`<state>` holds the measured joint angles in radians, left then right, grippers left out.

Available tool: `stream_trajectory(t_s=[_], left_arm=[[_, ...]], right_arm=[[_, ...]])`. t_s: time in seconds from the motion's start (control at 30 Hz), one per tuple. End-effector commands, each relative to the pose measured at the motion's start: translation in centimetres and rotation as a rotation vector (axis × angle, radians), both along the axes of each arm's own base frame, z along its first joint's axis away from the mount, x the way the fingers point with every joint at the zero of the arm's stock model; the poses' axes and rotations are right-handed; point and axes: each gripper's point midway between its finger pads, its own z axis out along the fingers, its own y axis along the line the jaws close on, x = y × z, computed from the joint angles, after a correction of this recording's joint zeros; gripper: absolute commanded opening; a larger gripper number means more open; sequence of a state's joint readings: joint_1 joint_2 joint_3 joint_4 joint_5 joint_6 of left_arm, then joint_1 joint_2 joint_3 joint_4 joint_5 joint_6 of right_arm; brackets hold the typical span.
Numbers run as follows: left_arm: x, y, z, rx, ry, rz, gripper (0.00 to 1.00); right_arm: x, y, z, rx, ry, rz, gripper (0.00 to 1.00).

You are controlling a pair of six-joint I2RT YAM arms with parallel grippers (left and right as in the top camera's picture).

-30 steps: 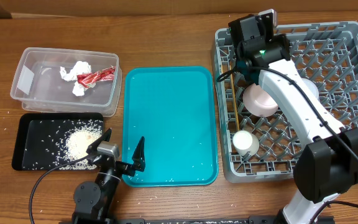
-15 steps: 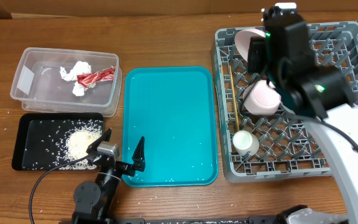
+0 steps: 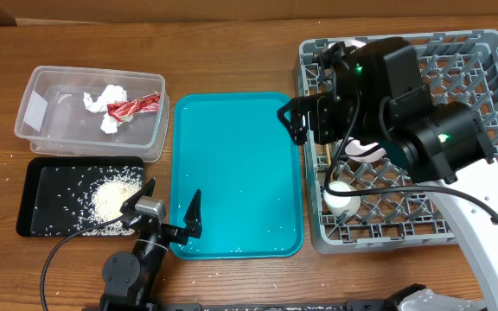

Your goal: Sort waste into correct bins and load items into the dishwasher

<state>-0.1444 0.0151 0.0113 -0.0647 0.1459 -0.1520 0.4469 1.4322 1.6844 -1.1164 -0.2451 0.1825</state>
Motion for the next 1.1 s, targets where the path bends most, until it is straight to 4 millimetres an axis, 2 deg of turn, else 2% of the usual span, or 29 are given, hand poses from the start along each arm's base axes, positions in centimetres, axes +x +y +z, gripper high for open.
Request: stream_trajectory(t_s=[0.0,0.27,0.37,0.47,0.73,0.83,0.93,1.0,1.07], left_arm=[[-0.1,-0.3,-0.1,0.016,-0.009,-0.012,1.0],[-0.1,-0.3,-0.1,0.016,-0.009,-0.012,1.0],[-0.1,-0.3,-0.1,0.016,-0.009,-0.012,1.0],[-0.1,-0.3,-0.1,0.016,-0.009,-0.012,1.0],[-0.1,-0.3,-0.1,0.016,-0.009,-0.012,1.0],[-0.1,-0.3,-0.1,0.016,-0.009,-0.012,1.0],[-0.1,-0.3,-0.1,0.016,-0.009,-0.012,1.0],[-0.1,-0.2,-0.1,0.016,-0.009,-0.012,1.0],[-0.1,-0.3,-0.1,0.016,-0.009,-0.012,1.0]], right_arm=[[-0.4,0.1,0.9,0.023,-0.015,0.01,1.0],[-0.9,-0.2,0.3,0.008,0.013,0.01,1.0],[-1.0,-2.3,-0.1,-0.073,0.005,-0.052,1.0],[-0.9,-4.4,1.4,-0.1,-0.064,-0.099,1.0],[-1.4,-9.0,8.5,-0.089,-0.398,-0.169,1.0],[-2.2,-10.3,9.6,-0.064,-0.475,-0.209,1.0],[-3.0,-11.3,9.2,-0.042,-0.559,-0.244,1.0],[-3.4,-12.0,7.9,-0.033,-0.597,-0.266,1.0],[-4.1,-12.6,4.5,-0.02,-0.615,-0.287,1.0]])
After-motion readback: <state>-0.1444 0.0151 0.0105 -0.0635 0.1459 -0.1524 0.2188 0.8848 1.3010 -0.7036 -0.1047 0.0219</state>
